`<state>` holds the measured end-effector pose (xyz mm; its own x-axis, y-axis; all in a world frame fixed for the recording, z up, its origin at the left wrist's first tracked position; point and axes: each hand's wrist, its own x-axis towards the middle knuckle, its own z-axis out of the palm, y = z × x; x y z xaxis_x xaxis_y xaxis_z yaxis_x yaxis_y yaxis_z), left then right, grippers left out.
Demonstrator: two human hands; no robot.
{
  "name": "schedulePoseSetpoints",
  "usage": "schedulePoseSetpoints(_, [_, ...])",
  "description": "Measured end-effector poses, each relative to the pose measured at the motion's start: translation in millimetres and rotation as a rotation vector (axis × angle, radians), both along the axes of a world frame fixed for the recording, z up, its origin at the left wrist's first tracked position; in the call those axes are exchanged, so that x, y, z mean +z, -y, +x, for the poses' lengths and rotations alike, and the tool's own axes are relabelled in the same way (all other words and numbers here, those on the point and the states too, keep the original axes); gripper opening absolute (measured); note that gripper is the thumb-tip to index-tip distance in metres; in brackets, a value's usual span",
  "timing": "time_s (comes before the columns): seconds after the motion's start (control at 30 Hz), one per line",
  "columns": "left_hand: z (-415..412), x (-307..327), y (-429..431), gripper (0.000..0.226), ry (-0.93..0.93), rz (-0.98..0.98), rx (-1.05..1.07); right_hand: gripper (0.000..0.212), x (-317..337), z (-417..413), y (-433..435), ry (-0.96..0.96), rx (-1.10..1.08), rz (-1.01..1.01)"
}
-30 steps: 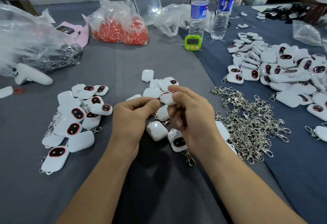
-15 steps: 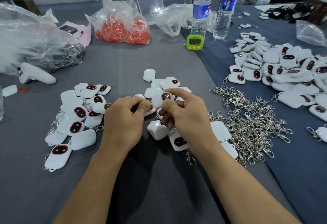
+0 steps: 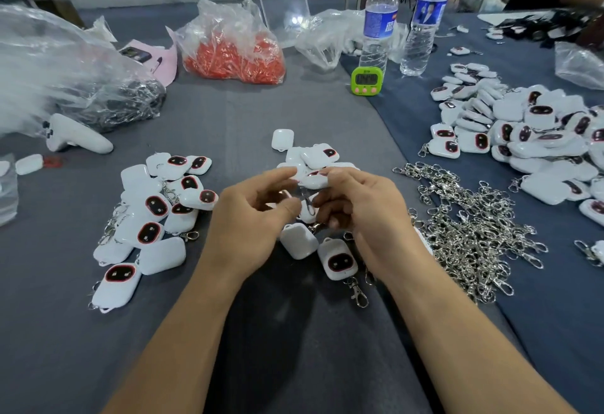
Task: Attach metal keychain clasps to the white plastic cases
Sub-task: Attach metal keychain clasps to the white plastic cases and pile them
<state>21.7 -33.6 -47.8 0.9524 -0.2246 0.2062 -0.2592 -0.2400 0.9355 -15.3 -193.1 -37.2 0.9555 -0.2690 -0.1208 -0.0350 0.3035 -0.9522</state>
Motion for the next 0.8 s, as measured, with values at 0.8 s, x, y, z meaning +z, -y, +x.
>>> schedulePoseSetpoints(0.8, [16, 5, -57, 0.036, 0.228, 0.691, 0.804, 0.023, -16, -4, -5, 0.053, 0.018, -1.204])
